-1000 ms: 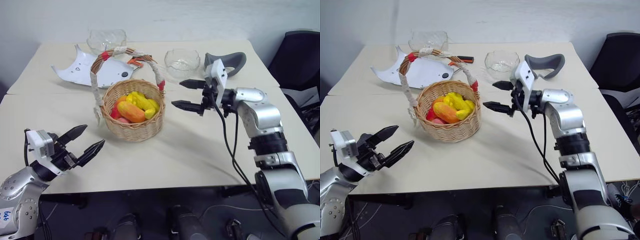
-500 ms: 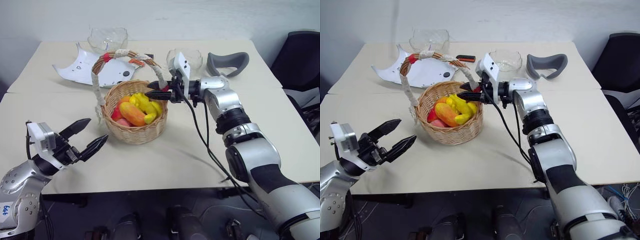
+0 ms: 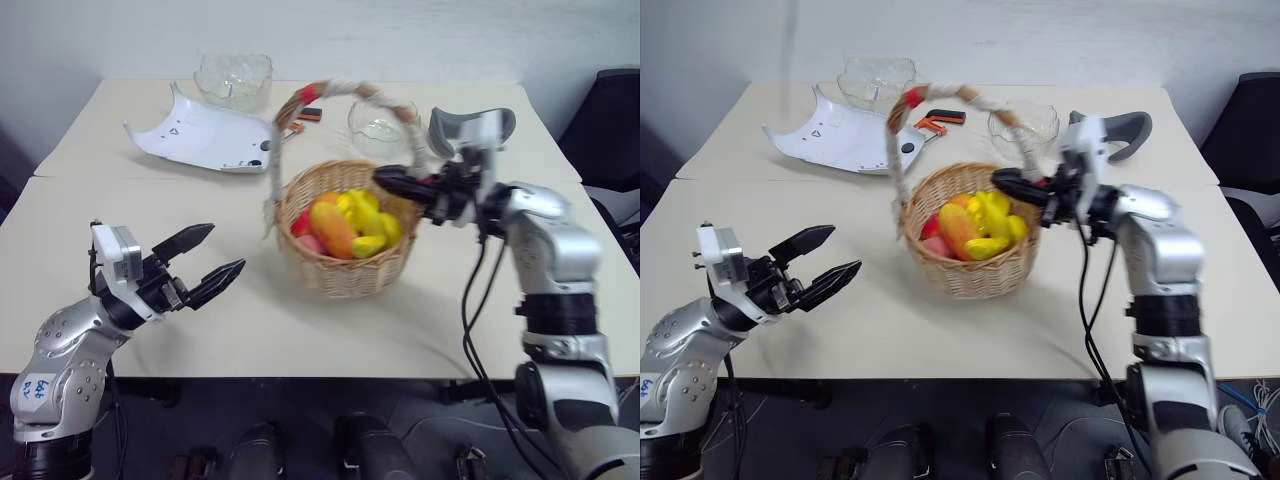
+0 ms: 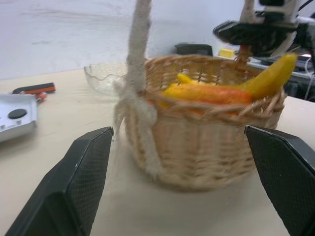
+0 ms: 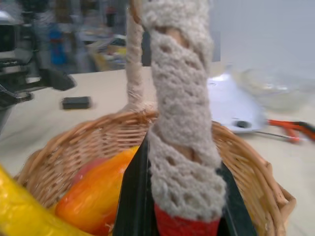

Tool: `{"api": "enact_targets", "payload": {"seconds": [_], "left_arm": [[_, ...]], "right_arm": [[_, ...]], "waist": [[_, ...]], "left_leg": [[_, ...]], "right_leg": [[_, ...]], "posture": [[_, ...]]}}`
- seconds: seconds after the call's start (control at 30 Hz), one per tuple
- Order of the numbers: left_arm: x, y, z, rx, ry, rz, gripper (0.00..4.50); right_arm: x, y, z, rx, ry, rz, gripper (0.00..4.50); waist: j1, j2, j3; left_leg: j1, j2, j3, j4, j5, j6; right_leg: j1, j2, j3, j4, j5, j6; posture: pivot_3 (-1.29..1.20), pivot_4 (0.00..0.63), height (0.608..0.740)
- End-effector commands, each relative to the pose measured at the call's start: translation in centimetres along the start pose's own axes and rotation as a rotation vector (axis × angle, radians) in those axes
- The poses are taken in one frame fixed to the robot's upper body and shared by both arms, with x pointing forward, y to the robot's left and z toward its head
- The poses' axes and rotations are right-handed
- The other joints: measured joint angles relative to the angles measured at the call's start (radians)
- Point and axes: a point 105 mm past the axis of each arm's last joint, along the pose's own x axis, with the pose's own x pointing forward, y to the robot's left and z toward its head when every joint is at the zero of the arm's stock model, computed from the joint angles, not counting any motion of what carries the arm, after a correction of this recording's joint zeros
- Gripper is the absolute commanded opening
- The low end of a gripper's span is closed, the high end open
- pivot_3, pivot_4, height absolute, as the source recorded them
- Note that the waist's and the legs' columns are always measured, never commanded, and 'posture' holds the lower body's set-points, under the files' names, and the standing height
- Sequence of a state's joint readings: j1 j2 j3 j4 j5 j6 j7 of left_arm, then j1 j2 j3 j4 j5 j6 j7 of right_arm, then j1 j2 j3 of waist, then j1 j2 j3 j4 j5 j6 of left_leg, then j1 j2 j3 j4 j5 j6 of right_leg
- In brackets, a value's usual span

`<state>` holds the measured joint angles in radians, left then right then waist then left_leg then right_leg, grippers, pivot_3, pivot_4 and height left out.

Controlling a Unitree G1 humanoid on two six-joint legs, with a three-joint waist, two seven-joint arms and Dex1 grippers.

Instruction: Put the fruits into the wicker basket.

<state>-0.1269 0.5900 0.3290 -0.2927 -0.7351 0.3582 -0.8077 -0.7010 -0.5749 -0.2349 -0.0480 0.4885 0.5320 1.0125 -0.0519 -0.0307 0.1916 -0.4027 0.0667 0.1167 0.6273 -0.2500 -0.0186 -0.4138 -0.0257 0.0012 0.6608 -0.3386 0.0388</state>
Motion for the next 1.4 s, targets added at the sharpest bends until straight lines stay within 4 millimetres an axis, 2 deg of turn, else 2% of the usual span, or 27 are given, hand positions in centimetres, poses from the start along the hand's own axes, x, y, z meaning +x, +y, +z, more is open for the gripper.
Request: {"api": "enact_targets", "payload": {"seconds": [0.03, 0.17, 0.27, 0.4, 0.5, 0.63, 0.77, 0.87, 1.03, 1.1, 1.23, 1.33, 1.4], "left_arm": [[1.0, 0.2, 0.1, 0.011, -0.003, -0.058, 4.5], [2.0, 0.6, -0.1, 0.005, -0.007, -0.105, 4.5], [3.0, 0.6, -0.1, 0.005, -0.012, -0.149, 4.5], [3.3, 0.6, -0.2, 0.011, -0.004, -0.182, 4.5], [3.2, 0.7, -0.2, 0.016, 0.004, -0.192, 4.5], [3.0, 0.5, -0.1, 0.022, 0.006, -0.206, 4.5], [2.3, 0.2, -0.2, 0.03, 0.046, -0.22, 4.5], [1.2, 0.8, -0.4, 0.034, 0.087, -0.196, 4.5], [-0.4, 1.8, -1.7, 0.026, 0.179, -0.137, 4.5], [-1.3, 2.1, -2.4, 0.033, 0.218, -0.113, 4.5], [-2.7, 2.4, -3.5, 0.066, 0.273, -0.07, 4.5], [-3.8, 2.2, -5.2, 0.126, 0.36, -0.068, 4.5], [-4.8, 1.8, -6.7, 0.165, 0.452, -0.089, 4.5]], "right_arm": [[-5.2, -2.6, 2.6, -0.098, -0.025, -0.274, 0.02], [-9.6, -5.1, 2.0, -0.137, 0.01, -0.506, 0.02], [-12.7, -7.5, 0.7, -0.164, 0.021, -0.689, 0.02], [-13.7, -8.8, -2.0, -0.102, 0.06, -0.748, 0.02], [-14.0, -8.5, -3.3, -0.065, 0.097, -0.727, 0.82], [-14.9, -8.2, -3.4, -0.071, 0.12, -0.729, 2.07], [-16.5, -7.1, -2.1, -0.114, 0.172, -0.705, 3.46], [-17.8, -5.7, -0.7, -0.144, 0.237, -0.649, 4.44], [-20.3, -2.9, 0.4, -0.19, 0.332, -0.56, 4.48], [-21.7, -1.7, 0.0, -0.227, 0.397, -0.526, 4.48], [-23.2, 1.4, -3.6, -0.333, 0.625, -0.292, 4.48], [-22.0, 3.5, -6.5, -0.307, 0.621, -0.158, 4.48], [-20.7, 4.2, -7.7, -0.277, 0.584, -0.113, 4.48]], "waist": [[0.0, 0.0, 0.0], [-0.006, 0.0, 0.0], [-0.011, 0.0, 0.0], [-0.012, 0.0, 0.0], [-0.012, 0.001, 0.0], [-0.008, 0.001, 0.0], [-0.003, 0.001, 0.0], [-0.001, 0.001, 0.0], [0.0, 0.001, 0.001], [0.0, 0.001, 0.001], [-0.004, 0.001, 0.001], [-0.011, 0.0, 0.001], [-0.013, -0.002, 0.001]], "left_leg": [[0.0, 0.0, 0.0, 0.0, 0.0, 0.0], [0.001, -0.001, 0.002, 0.001, 0.001, 0.002], [0.002, -0.001, 0.005, 0.001, 0.002, 0.002], [0.003, -0.001, 0.005, 0.001, 0.004, -0.001], [0.004, -0.001, 0.006, 0.001, 0.005, -0.004], [0.004, -0.001, 0.006, 0.001, 0.006, -0.004], [0.003, -0.001, 0.006, 0.001, 0.006, -0.004], [0.003, -0.001, 0.005, 0.001, 0.006, -0.003], [0.005, -0.001, 0.004, 0.001, 0.003, 0.0], [0.005, -0.001, 0.004, 0.001, 0.002, 0.003], [0.008, -0.002, 0.005, 0.0, 0.001, 0.003], [0.014, -0.001, 0.006, -0.001, 0.001, 0.003], [0.018, -0.001, 0.006, -0.003, 0.0, 0.002]], "right_leg": [[0.0, 0.0, 0.0, 0.0, 0.0, 0.001], [0.0, 0.001, 0.003, 0.0, 0.001, 0.002], [0.0, 0.002, 0.005, 0.001, 0.002, 0.003], [0.0, 0.003, 0.006, 0.002, 0.002, 0.004], [0.001, 0.003, 0.006, 0.002, 0.003, 0.004], [0.001, 0.003, 0.007, 0.002, 0.003, 0.005], [0.001, 0.003, 0.007, 0.001, 0.003, 0.006], [0.001, 0.002, 0.007, 0.001, 0.003, 0.007], [0.004, 0.002, 0.006, -0.001, 0.003, 0.007], [0.005, 0.002, 0.006, -0.002, 0.003, 0.007], [0.007, 0.002, 0.006, -0.002, 0.003, 0.008], [0.012, 0.002, 0.007, -0.004, 0.003, 0.007], [0.017, 0.002, 0.006, -0.007, 0.002, 0.006]], "posture": [[0.0, 0.15, 0.74], [0.0, 0.15, 0.74], [0.0, 0.15, 0.74], [0.0, 0.15, 0.74], [0.0, 0.15, 0.74], [0.0, 0.15, 0.74], [0.0, 0.15, 0.74], [0.0, 0.15, 0.74], [0.0, 0.15, 0.74], [0.0, 0.15, 0.74], [0.0, 0.15, 0.74], [0.0, 0.15, 0.74], [0.0, 0.15, 0.74]]}}
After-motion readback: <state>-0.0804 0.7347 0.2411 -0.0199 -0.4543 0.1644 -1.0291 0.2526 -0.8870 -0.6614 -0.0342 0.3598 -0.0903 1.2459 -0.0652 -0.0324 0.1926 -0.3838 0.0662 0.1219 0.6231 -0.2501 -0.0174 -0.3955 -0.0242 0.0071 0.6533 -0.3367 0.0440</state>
